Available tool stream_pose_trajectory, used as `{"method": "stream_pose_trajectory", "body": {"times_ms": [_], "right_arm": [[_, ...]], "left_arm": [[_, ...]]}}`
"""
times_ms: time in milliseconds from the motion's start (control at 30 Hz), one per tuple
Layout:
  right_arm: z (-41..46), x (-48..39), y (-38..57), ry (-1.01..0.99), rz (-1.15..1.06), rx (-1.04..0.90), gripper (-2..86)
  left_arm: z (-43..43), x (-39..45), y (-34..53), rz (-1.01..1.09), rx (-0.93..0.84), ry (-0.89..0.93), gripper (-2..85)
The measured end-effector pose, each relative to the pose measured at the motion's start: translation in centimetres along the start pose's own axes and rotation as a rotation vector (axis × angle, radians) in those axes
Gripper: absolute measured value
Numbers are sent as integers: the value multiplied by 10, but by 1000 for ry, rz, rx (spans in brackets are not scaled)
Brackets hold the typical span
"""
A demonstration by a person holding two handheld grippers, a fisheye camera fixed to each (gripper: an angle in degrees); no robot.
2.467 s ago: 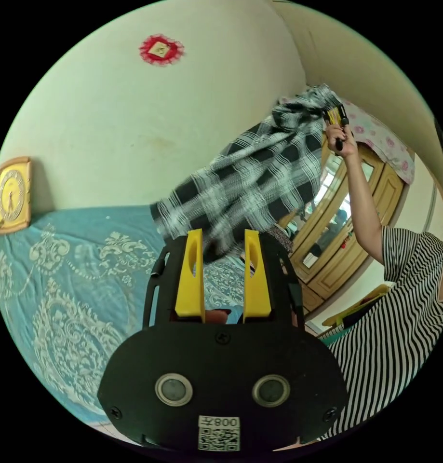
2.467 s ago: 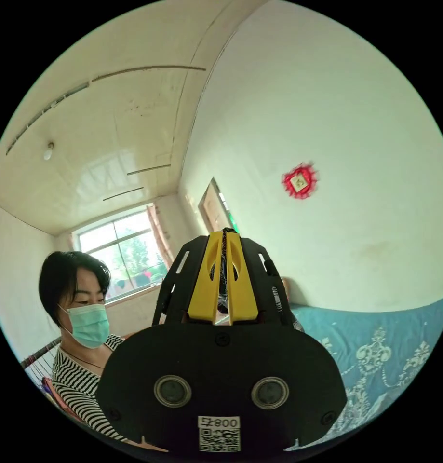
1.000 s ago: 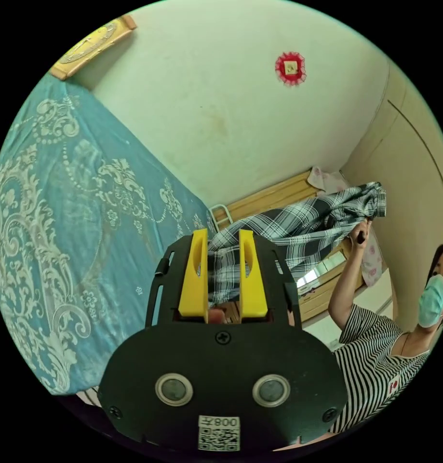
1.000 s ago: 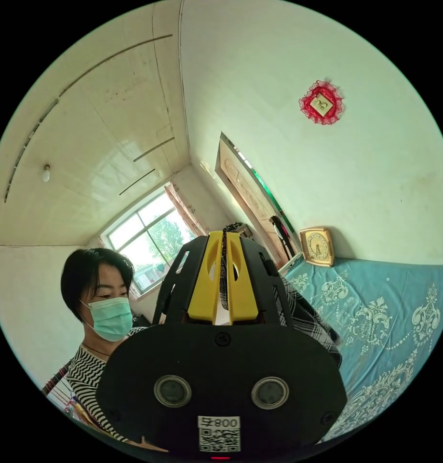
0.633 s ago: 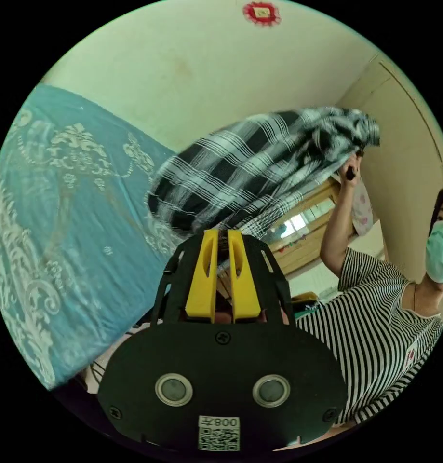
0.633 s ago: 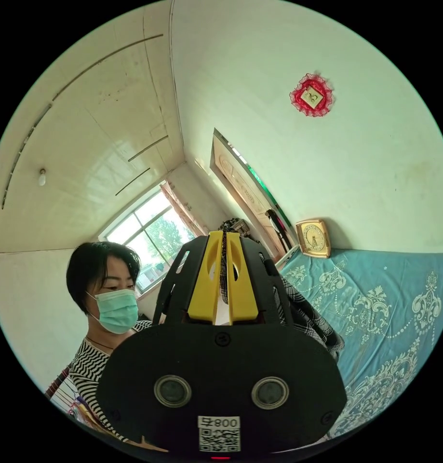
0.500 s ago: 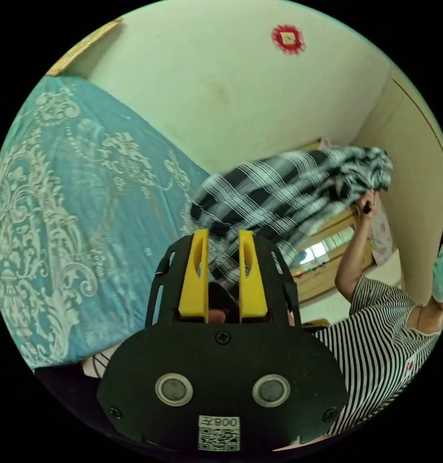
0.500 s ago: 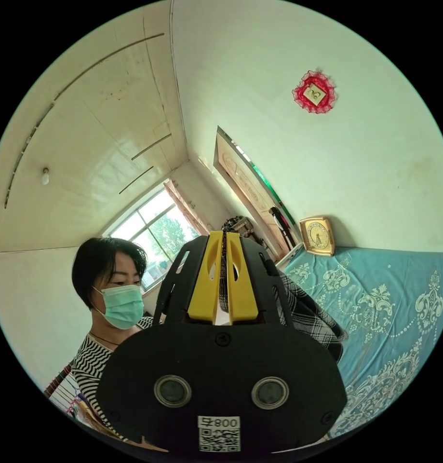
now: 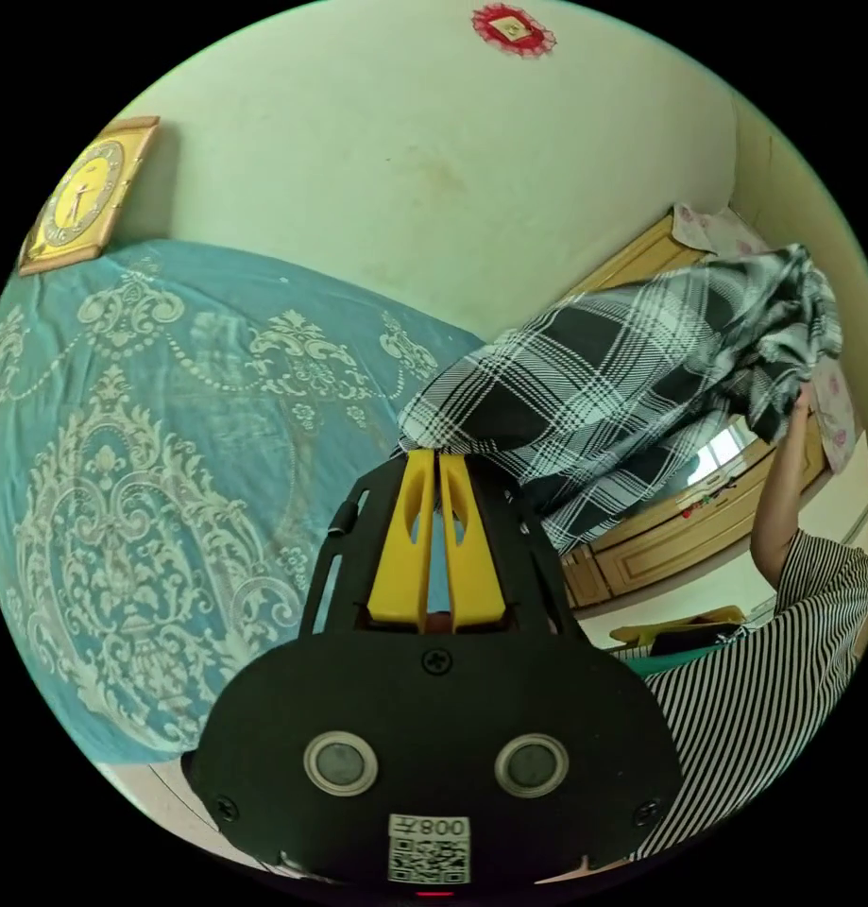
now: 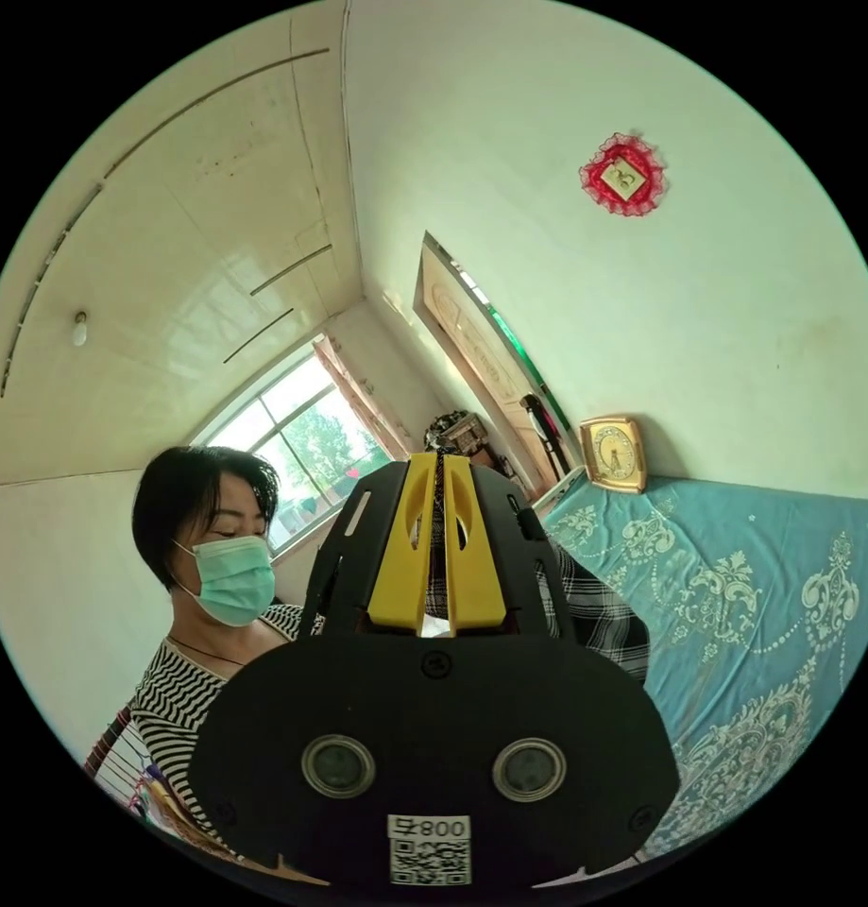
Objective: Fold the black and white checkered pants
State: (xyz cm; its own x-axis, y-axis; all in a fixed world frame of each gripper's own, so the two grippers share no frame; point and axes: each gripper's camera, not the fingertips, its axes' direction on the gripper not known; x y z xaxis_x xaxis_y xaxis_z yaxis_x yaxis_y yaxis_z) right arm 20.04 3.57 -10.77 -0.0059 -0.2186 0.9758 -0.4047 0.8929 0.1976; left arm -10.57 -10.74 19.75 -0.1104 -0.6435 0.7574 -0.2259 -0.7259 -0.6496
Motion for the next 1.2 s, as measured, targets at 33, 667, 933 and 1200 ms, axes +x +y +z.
{"method": "stream_pose_trajectory", "body": {"times_ms": [33,667,933,1200], "right_arm": [[-11,9,-2,28,23,11,7],[-155,28,-69,210,17,106,7],[-140,108,-140,291,146,-63,5],[-163,141,-220,288,139,-25,4]], "left_arm": [[-16,1,0,-25,36,-16,8],[-272,254,-90,434,570,-391,3],[-241,225,-181,266,386,-433,3],[-283,226,-231,284,438,-398,2]]}}
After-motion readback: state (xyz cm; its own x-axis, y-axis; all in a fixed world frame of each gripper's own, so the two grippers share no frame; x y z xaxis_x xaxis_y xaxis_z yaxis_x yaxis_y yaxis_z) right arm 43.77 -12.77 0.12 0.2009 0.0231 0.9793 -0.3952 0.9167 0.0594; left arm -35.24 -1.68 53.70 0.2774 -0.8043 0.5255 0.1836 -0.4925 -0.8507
